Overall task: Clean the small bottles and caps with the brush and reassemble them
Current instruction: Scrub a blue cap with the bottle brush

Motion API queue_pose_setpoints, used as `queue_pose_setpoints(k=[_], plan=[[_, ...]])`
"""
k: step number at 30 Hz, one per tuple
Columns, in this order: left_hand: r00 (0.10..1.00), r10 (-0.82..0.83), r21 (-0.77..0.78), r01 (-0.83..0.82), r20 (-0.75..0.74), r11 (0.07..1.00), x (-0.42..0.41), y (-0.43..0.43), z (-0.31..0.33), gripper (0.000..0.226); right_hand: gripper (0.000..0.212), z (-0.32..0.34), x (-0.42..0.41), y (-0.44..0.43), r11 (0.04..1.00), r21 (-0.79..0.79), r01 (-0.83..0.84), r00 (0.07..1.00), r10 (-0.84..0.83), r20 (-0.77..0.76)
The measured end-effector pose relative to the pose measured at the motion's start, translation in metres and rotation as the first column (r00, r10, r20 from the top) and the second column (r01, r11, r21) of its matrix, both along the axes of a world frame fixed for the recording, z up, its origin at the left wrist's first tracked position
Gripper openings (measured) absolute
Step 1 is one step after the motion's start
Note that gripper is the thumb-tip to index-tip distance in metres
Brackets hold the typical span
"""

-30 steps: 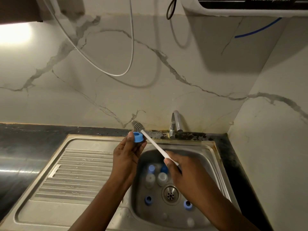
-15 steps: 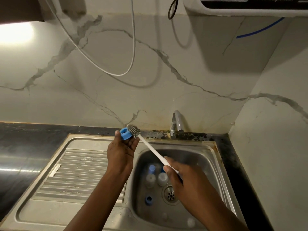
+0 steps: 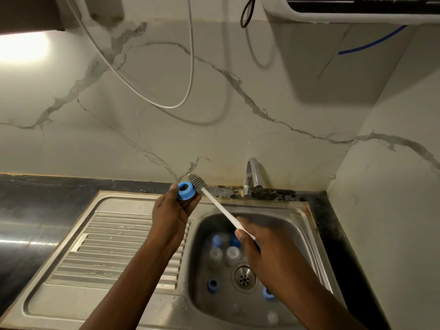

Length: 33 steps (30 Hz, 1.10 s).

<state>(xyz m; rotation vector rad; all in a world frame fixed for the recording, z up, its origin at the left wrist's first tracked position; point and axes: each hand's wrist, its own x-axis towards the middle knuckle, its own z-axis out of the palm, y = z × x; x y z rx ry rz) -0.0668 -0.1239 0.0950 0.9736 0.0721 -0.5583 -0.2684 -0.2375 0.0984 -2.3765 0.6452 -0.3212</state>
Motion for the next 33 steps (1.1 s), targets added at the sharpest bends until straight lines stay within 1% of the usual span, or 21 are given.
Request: queue_pose_setpoints(k=[2,5,7,13,17,19,22,24,26,31,33], plan=[[1.0,0.01,-0.008,-0.01,0.002,1.0,0.006,0.002,0.0,0.03,0.059,-0.002,-0.006,0.003,1.0,-0.03,0.004,1.0,-0.004,0.003],[1.0,0.018,-0.003,-0.018,-0.009,1.0,0.007,0.003,-0.002,0.03,0.049,-0.005,-0.012,0.003,1.0,0.009,0.012,1.0,-0.012,0.014],[1.0,0.004,-0.004,-0.004,-0.004,1.0,0.007,0.004,-0.003,0.03,0.048,-0.004,-0.014,0.002,1.0,-0.013,-0.003,1.0,0.003,0.012],[0.986,-0.159,0.035,0.157,0.049,0.987,0.0,0.006,-0.006,0.029,0.046,0.0,-0.011,-0.013,0.997,-0.076,0.007,1.0,-0.008,-0.004],[0.966,-0.254,0.074,0.251,0.036,0.965,0.0,0.008,0.001,0.03,0.053,-0.002,-0.008,-0.018,0.992,-0.125,0.018,1.0,-0.018,0.0],[0.961,-0.274,0.101,0.271,0.017,0.957,0.002,0.009,0.003,0.031,0.052,-0.003,-0.006,-0.02,0.99,-0.14,0.031,1.0,-0.031,0.005],[0.977,-0.203,0.059,0.207,-0.063,0.977,0.008,0.011,0.003,0.035,0.059,-0.004,-0.007,-0.021,0.991,-0.13,0.044,0.999,-0.042,0.02],[0.985,-0.146,0.024,0.149,-0.095,0.988,0.011,0.013,0.001,0.038,0.057,-0.003,-0.008,-0.02,0.99,-0.143,0.022,1.0,-0.022,0.004],[0.99,-0.11,0.028,0.113,-0.089,0.993,0.014,0.014,-0.002,0.039,0.056,-0.001,-0.01,-0.018,0.99,-0.14,0.006,1.0,-0.008,-0.008],[1.0,-0.015,0.092,0.017,-0.023,0.996,0.018,0.014,-0.004,0.036,0.048,0.005,-0.018,-0.009,0.994,-0.107,-0.03,0.999,0.026,-0.041],[1.0,-0.012,0.114,0.011,0.012,0.993,0.02,0.014,-0.004,0.036,0.048,0.007,-0.018,-0.007,0.992,-0.118,-0.036,0.999,0.032,-0.037]])
